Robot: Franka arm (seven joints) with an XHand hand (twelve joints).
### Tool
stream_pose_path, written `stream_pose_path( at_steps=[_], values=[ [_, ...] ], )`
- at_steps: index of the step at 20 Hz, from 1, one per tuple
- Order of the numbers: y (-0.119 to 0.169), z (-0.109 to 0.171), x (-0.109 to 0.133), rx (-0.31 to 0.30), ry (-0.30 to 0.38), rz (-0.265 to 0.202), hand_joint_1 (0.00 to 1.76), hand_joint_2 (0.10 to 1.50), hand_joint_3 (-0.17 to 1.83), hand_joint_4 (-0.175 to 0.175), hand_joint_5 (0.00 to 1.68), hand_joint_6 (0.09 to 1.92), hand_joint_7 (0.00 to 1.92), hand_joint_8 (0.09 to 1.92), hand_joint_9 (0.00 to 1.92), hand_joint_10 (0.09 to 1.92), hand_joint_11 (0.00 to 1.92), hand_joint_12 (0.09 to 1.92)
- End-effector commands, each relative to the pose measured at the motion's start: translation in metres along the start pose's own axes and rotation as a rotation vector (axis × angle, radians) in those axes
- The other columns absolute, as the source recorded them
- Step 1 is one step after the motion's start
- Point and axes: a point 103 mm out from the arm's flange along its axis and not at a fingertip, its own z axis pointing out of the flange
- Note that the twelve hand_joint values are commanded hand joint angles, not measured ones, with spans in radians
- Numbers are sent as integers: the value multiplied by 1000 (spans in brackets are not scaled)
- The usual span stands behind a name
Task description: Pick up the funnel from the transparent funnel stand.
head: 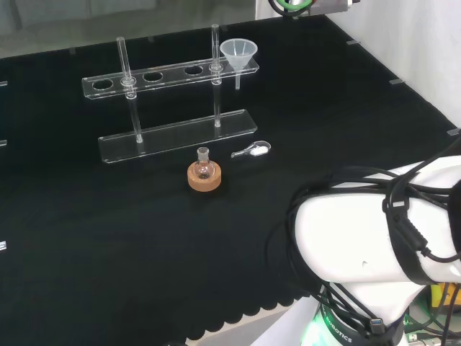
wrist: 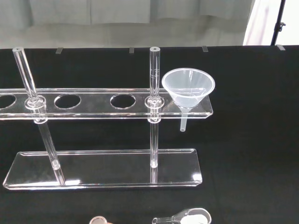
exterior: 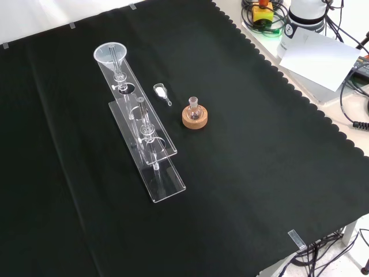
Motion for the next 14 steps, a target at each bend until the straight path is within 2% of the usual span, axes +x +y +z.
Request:
stream_pose_path(
  at_steps=[1,4,10,14],
  values=[
    [0,0,0,-10,-8,-2,88,1117,435,5,210,87,186,139,168,699,202,1350],
    [0,0,0,-11,-6,3,9,1204,399,8,245,87,197,181,205,649,213,1330],
    [6,1,4,-6,-10,19,0,1220,389,9,251,87,196,195,212,641,218,1328],
    [15,6,-3,0,-8,50,0,1222,385,9,253,87,194,200,213,640,218,1327]
  ],
)
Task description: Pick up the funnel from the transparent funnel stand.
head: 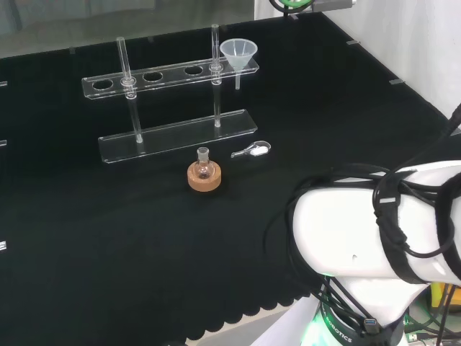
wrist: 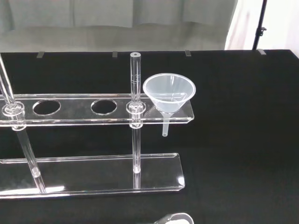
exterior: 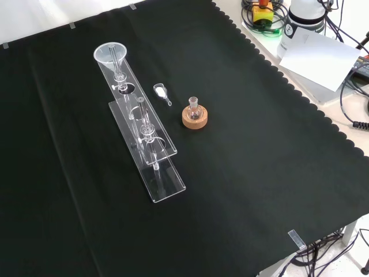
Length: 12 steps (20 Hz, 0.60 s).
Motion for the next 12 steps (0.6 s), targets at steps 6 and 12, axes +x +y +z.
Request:
stream_pose_path(
  at_steps=[6,12],
  values=[
    [38,24,-13,31,22,41,0,1226,379,8,255,87,191,208,215,639,216,1327],
    [84,55,-33,61,36,32,0,1228,374,7,259,87,190,217,216,638,216,1328]
  ],
)
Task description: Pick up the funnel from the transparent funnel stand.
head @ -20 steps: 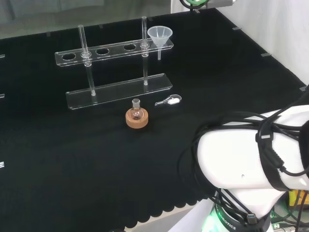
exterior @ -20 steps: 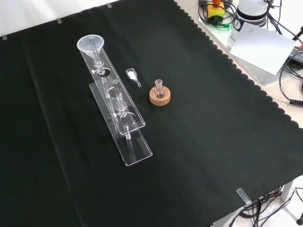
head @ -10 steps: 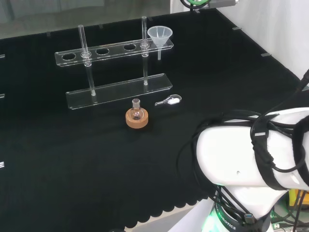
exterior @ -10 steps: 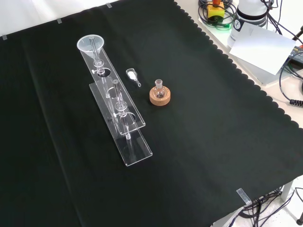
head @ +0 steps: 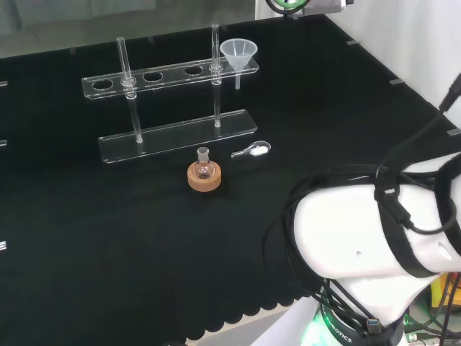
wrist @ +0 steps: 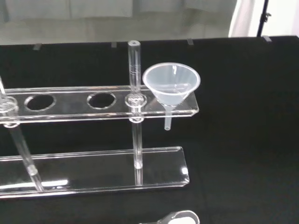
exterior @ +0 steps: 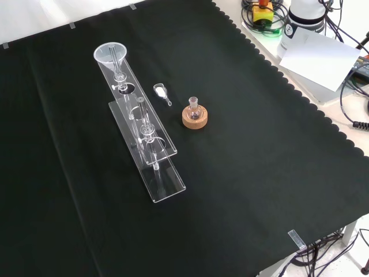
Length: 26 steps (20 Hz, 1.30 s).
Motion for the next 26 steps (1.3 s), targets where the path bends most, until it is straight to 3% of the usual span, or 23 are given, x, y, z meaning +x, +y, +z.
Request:
stream_pose_path(
  at_steps=[1,7,15,22,26],
  values=[
    [62,33,-33,33,20,14,0,1229,373,7,260,87,190,218,217,638,215,1328],
    [107,63,-41,79,31,-10,0,1250,323,6,266,87,153,309,222,629,212,1334],
    [144,98,-37,149,15,-41,10,1243,278,2,247,87,95,420,210,630,202,1341],
    [172,119,-28,197,-5,-60,119,1164,248,-1,191,87,48,471,181,652,172,1362],
    [185,128,-28,267,-12,-71,300,1045,211,3,147,87,26,521,155,689,149,1392]
  ],
)
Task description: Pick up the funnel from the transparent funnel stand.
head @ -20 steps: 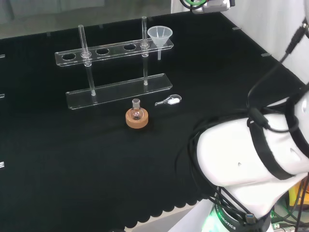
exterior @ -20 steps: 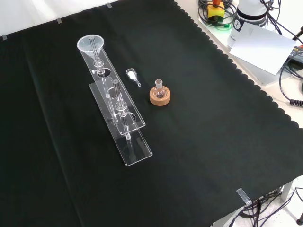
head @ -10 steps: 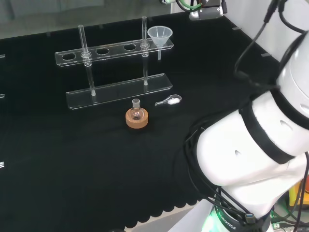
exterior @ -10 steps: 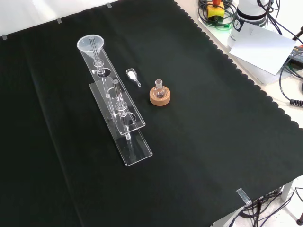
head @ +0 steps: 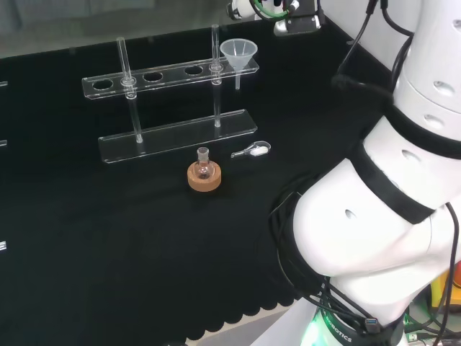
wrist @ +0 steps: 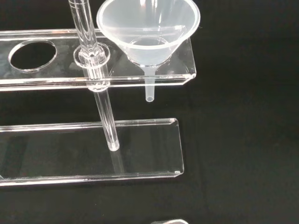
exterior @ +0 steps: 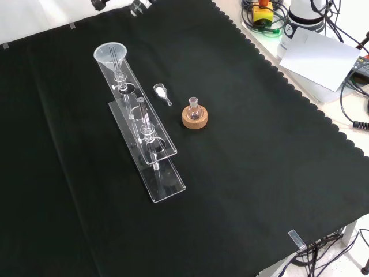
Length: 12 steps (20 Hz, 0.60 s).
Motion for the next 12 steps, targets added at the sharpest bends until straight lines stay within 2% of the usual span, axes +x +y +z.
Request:
stream_pose_path(
  at_steps=[1,6,12],
  values=[
    [35,12,2,91,-19,-30,340,1015,205,4,128,87,14,518,137,702,141,1402],
    [51,26,4,148,-12,-40,466,911,192,5,81,87,0,436,74,763,134,1452],
    [70,40,9,218,-10,-53,485,845,185,-7,61,87,0,379,68,823,228,1487]
  ],
)
